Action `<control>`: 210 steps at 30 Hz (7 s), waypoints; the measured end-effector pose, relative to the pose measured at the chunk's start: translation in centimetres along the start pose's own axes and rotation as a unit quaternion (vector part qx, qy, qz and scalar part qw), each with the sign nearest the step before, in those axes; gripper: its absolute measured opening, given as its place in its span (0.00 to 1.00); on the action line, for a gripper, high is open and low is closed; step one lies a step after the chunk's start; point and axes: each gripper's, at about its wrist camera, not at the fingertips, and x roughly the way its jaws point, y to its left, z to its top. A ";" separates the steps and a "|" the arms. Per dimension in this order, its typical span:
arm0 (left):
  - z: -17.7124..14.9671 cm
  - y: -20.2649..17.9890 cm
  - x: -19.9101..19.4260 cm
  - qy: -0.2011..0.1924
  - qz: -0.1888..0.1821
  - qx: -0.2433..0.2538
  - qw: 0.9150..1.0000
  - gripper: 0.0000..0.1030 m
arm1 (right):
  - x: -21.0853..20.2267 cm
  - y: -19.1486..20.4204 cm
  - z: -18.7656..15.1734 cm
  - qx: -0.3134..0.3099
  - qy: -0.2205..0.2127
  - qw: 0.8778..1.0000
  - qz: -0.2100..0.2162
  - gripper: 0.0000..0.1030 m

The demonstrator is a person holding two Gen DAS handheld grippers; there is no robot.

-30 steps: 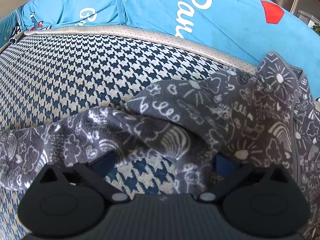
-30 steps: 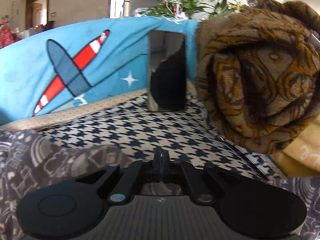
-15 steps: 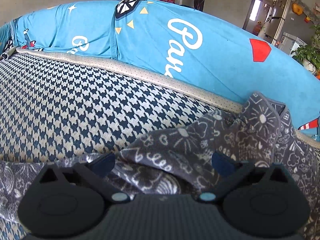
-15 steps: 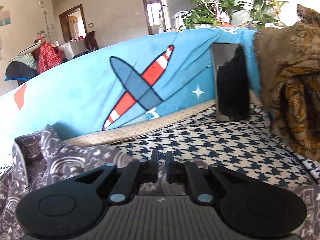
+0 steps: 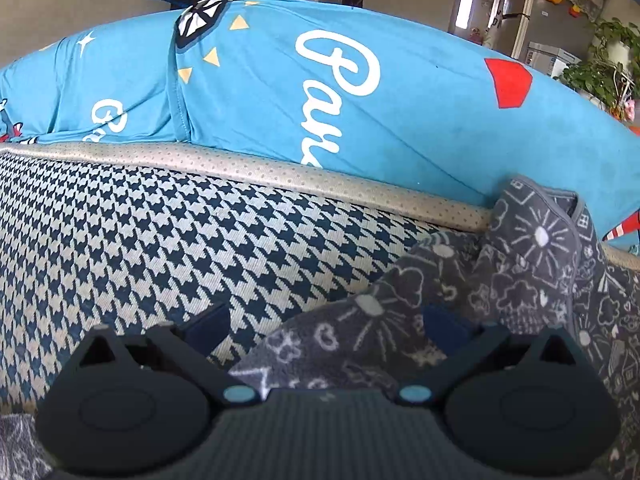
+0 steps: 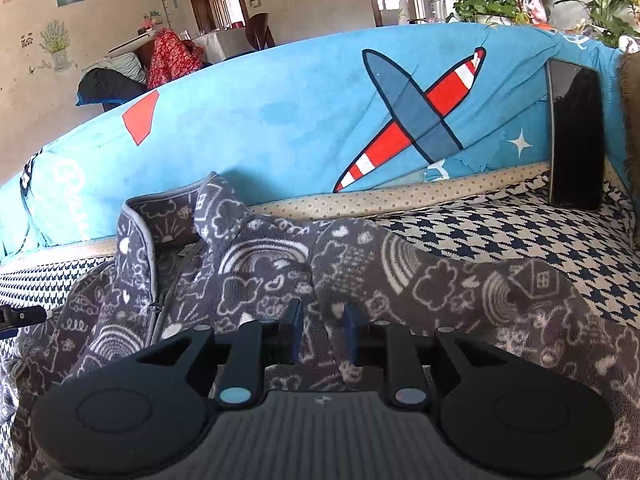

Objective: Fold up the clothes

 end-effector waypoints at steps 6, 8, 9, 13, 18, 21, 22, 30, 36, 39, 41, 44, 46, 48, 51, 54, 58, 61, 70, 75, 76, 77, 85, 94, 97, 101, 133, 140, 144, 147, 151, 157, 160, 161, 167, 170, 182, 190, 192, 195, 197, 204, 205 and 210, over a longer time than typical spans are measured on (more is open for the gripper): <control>-1.0 -0.8 1.4 0.018 -0.015 0.045 0.999 0.96 | 0.3 0.2 -0.2 0.001 0.009 1.000 -0.001 0.23; -1.1 -1.0 1.6 0.026 -0.018 0.050 0.998 0.86 | 0.3 0.1 -0.2 0.002 0.010 1.000 -0.003 0.24; -1.1 -1.0 1.7 0.029 -0.020 0.049 0.998 0.84 | 0.4 0.1 -0.2 0.003 0.010 1.000 -0.003 0.24; -1.1 -1.1 1.7 0.030 -0.029 0.047 0.998 0.71 | 0.5 0.0 -0.2 0.003 0.011 1.000 -0.005 0.25; -0.9 -1.1 1.4 0.030 -0.042 0.047 0.998 0.45 | 0.7 0.1 -0.3 0.001 0.013 1.000 -0.006 0.25; -0.9 -1.1 1.4 0.030 -0.044 0.048 0.997 0.43 | 0.7 0.1 -0.3 0.000 0.013 1.000 -0.008 0.25; -0.9 -1.0 1.3 0.029 -0.046 0.046 0.997 0.41 | 0.7 0.1 -0.3 0.000 0.013 1.000 -0.008 0.25; -1.2 -2.6 0.2 -0.004 0.001 0.084 0.996 0.09 | 0.8 0.2 -0.3 0.000 0.013 1.000 -0.010 0.26; -1.4 -3.7 -0.5 -0.056 0.080 0.115 0.989 0.07 | 0.7 0.2 -0.3 0.004 0.014 1.000 -0.011 0.26; -1.2 -2.9 0.3 -0.051 0.116 0.108 0.986 0.07 | 0.7 0.1 -0.3 0.006 0.013 1.000 -0.007 0.26; -1.2 -2.5 0.6 -0.048 0.124 0.091 0.987 0.07 | 0.8 -0.1 -0.2 0.008 0.014 1.000 -0.004 0.26; -0.8 -1.8 0.4 -0.043 0.115 0.058 0.991 0.12 | 1.0 -0.3 -0.2 0.011 0.016 1.000 -0.003 0.26; -0.5 -1.2 0.0 -0.040 0.101 0.029 0.994 0.15 | 1.0 -0.3 -0.2 0.011 0.015 1.000 -0.002 0.26; -0.2 -0.6 -0.4 -0.040 0.084 0.000 0.996 0.23 | 1.0 -0.2 -0.3 0.010 0.014 1.000 -0.001 0.27; -0.1 -0.5 -1.2 -0.048 0.072 -0.018 0.996 0.33 | 1.1 -0.1 -0.2 0.005 0.007 1.000 0.009 0.31; 0.2 -1.0 -1.9 -0.059 0.063 -0.024 0.996 0.41 | 1.0 0.3 0.1 -0.002 -0.005 1.000 0.021 0.31; 0.5 -2.0 -2.4 -0.067 0.053 -0.017 0.996 0.49 | 1.1 1.0 0.3 -0.011 -0.020 0.999 0.045 0.31; 0.6 -2.6 -2.4 -0.067 0.047 -0.013 0.997 0.50 | 1.2 1.7 0.5 -0.023 -0.030 0.997 0.064 0.31; 0.3 -4.3 -2.2 -0.062 0.038 0.005 0.997 0.54 | 1.8 5.0 -0.1 -0.074 -0.035 0.990 0.118 0.23; 0.1 -4.9 -2.1 -0.056 0.036 0.016 0.998 0.58 | 2.2 6.5 -0.3 -0.092 -0.033 0.986 0.136 0.23; 0.1 -5.0 -2.1 -0.054 0.036 0.017 0.998 0.59 | 2.3 6.8 -0.3 -0.096 -0.033 0.985 0.141 0.23; 0.0 -5.0 -2.1 -0.053 0.035 0.019 0.998 0.61 | 2.3 7.1 -0.2 -0.099 -0.034 0.984 0.147 0.23; -0.3 -5.2 -1.9 -0.047 0.044 0.024 0.998 0.67 | 3.0 10.1 0.1 -0.115 -0.037 0.973 0.198 0.23; -0.4 -4.6 -2.1 -0.041 0.049 0.018 0.998 0.69 | 4.9 12.5 0.6 -0.107 -0.042 0.966 0.231 0.23; -0.6 -4.7 -2.2 -0.042 0.050 0.027 0.997 0.69 | 5.8 13.0 0.5 -0.100 -0.040 0.964 0.242 0.24; -0.7 -5.1 -2.1 -0.044 0.052 0.034 0.997 0.69 | 7.9 12.9 0.2 -0.085 -0.020 0.975 0.204 0.22; -1.4 -6.1 -0.1 -0.025 0.045 0.042 0.998 0.78 | 11.2 3.0 2.7 0.106 -0.040 0.986 0.124 0.00; -0.5 -5.8 -1.7 -0.040 0.039 0.032 0.998 0.81 | 9.9 3.8 3.0 0.095 -0.034 0.986 0.136 0.12; 0.4 -5.0 -3.0 -0.030 0.038 0.032 0.998 0.83 | 8.0 4.8 3.1 0.083 -0.032 0.987 0.137 0.21; 0.5 -4.2 -3.9 -0.032 0.053 0.033 0.998 0.83 | 6.6 5.3 3.1 0.077 -0.031 0.988 0.133 0.23; 0.5 -2.6 -4.8 -0.016 0.051 0.015 0.998 0.83 | 4.2 5.1 3.0 0.079 -0.033 0.988 0.127 0.24; -0.6 -1.0 -6.8 0.004 0.034 -0.001 0.999 0.83 | 0.5 3.9 2.4 0.084 -0.039 0.990 0.103 0.26; -1.3 -0.5 -7.7 0.014 0.013 -0.014 1.000 0.83 | -1.0 3.0 1.6 0.089 -0.037 0.991 0.092 0.26; -1.6 -0.3 -8.0 0.020 0.002 -0.021 1.000 0.83 | -1.5 2.7 1.3 0.089 -0.036 0.991 0.088 0.27; -3.0 -0.5 -8.8 0.045 -0.030 -0.032 0.998 0.83 | -4.6 0.6 -1.3 0.083 -0.013 0.995 0.058 0.28; -3.8 -0.7 -9.1 0.056 -0.035 -0.035 0.997 0.83 | -6.6 -0.9 -2.3 0.086 -0.005 0.995 0.046 0.32; -5.7 -1.1 -9.3 0.077 -0.041 -0.046 0.995 0.94 | -11.6 -6.4 -7.0 0.099 0.030 0.994 0.022 0.46; -6.2 -0.3 -7.9 0.108 -0.067 -0.096 0.987 0.94 | -10.0 -4.4 -8.4 0.047 0.061 0.996 0.045 0.57; -6.4 -0.2 -7.4 0.117 -0.071 -0.106 0.985 0.94 | -9.9 -3.6 -8.7 0.016 0.059 0.997 0.041 0.59; -6.5 -0.3 -7.1 0.123 -0.072 -0.109 0.984 0.94 | -9.8 -2.8 -9.1 -0.012 0.055 0.998 0.029 0.50; -6.5 -0.6 -7.0 0.122 -0.068 -0.102 0.985 0.94 | -9.7 -2.3 -9.3 -0.035 0.054 0.998 0.026 0.26; -6.8 -1.7 -7.4 0.106 -0.030 -0.049 0.993 0.94 | -11.0 -3.1 -9.2 -0.017 0.047 0.999 0.013 0.08; -6.9 -1.8 -7.5 0.101 -0.019 -0.038 0.994 0.94 | -11.0 -3.4 -9.2 -0.013 0.049 0.999 0.010 0.08; -7.9 -2.0 -6.9 0.104 0.027 0.002 0.994 0.94 | -11.0 -4.7 -9.5 0.007 0.055 0.998 -0.001 0.07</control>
